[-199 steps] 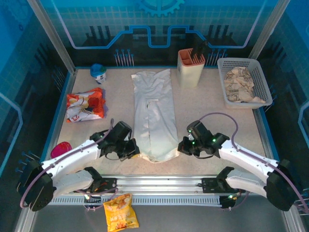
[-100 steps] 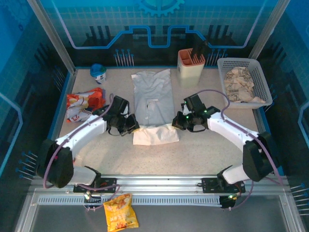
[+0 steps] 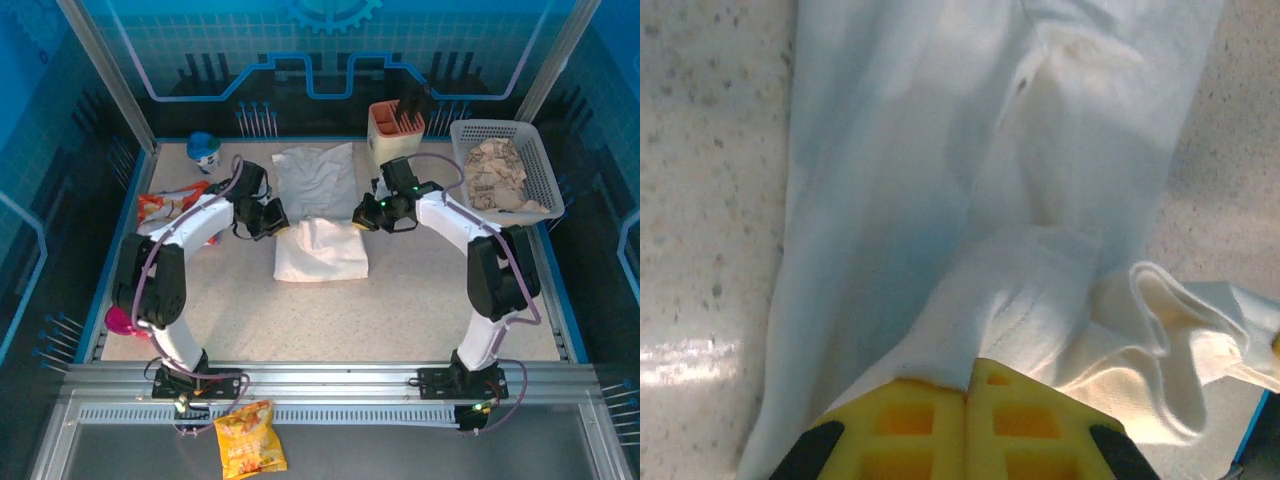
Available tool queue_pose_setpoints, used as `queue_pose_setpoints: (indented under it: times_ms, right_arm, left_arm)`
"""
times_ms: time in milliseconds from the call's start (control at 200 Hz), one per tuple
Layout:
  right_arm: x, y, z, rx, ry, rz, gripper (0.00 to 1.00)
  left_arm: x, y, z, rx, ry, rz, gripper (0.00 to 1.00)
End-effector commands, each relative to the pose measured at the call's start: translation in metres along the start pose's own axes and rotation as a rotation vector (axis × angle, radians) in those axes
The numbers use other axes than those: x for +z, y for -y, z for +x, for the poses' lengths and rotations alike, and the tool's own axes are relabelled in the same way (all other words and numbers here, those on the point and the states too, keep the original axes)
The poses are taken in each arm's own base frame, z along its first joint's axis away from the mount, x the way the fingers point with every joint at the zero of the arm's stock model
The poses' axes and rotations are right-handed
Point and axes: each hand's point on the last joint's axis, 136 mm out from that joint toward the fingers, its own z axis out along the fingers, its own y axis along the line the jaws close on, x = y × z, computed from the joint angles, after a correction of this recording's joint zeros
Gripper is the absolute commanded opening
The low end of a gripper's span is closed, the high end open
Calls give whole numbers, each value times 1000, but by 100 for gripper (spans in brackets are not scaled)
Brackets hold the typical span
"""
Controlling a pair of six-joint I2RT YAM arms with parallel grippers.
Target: Fold and stack the t-shirts
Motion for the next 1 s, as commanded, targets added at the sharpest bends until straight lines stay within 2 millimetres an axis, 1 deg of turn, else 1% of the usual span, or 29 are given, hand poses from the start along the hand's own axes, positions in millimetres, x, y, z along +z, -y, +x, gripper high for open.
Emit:
queue_pose_setpoints:
  times_ms: [0, 135, 280, 430, 515, 560, 625, 645, 665, 690, 720, 735, 755, 785, 825, 845, 930, 996]
  right_arm:
    - [6, 2, -13, -5, -28, -17, 0]
    - [16, 3, -27, -8, -42, -22, 0]
    - [27, 6, -38, -1, -52, -22, 0]
    - [38, 12, -48, 19, -54, -29, 0]
    - [40, 17, -55, 32, -49, -31, 0]
    - [41, 17, -58, 35, -47, -45, 0]
    - [42, 18, -67, 34, -43, -63, 0]
    - [43, 18, -69, 35, -47, -68, 5]
    - [45, 20, -70, 38, -56, -72, 12]
    - [47, 21, -73, 39, -70, -85, 25]
    - [48, 20, -74, 33, -87, -101, 41]
    - [48, 20, -74, 29, -94, -108, 46]
    - [47, 20, -74, 22, -96, -113, 51]
    - [45, 19, -73, 7, -95, -114, 56]
    - [39, 19, -71, -13, -83, -109, 63]
    - [36, 21, -70, -18, -77, -104, 65]
    - [24, 22, -61, -33, -63, -106, 70]
    - [16, 21, -50, -44, -59, -110, 74]
  left_arm:
    - [-1, 4, -25, 34, 36, 12, 0]
    - [4, 0, -44, 12, 45, 21, 0]
    - [14, 1, -54, 9, 36, 35, 0]
    - [25, -4, -65, 6, 39, 32, 0]
    - [30, -2, -72, 0, 44, 51, 0]
    - [33, -2, -75, 1, 45, 52, 0]
    - [36, -6, -81, -1, 53, 44, 10]
    - [37, -7, -83, -4, 54, 43, 16]
    - [38, -9, -85, -8, 55, 42, 23]
    - [38, -10, -88, -12, 52, 45, 30]
    - [37, -12, -91, -22, 50, 49, 33]
    - [36, -12, -92, -25, 50, 52, 34]
    - [33, -12, -94, -27, 53, 58, 36]
    - [26, -11, -97, -25, 65, 66, 40]
    - [16, -11, -101, -17, 91, 64, 49]
    - [11, -12, -102, -14, 104, 60, 51]
    - [-10, -11, -101, -7, 133, 57, 52]
    - [-21, -6, -91, -3, 134, 74, 52]
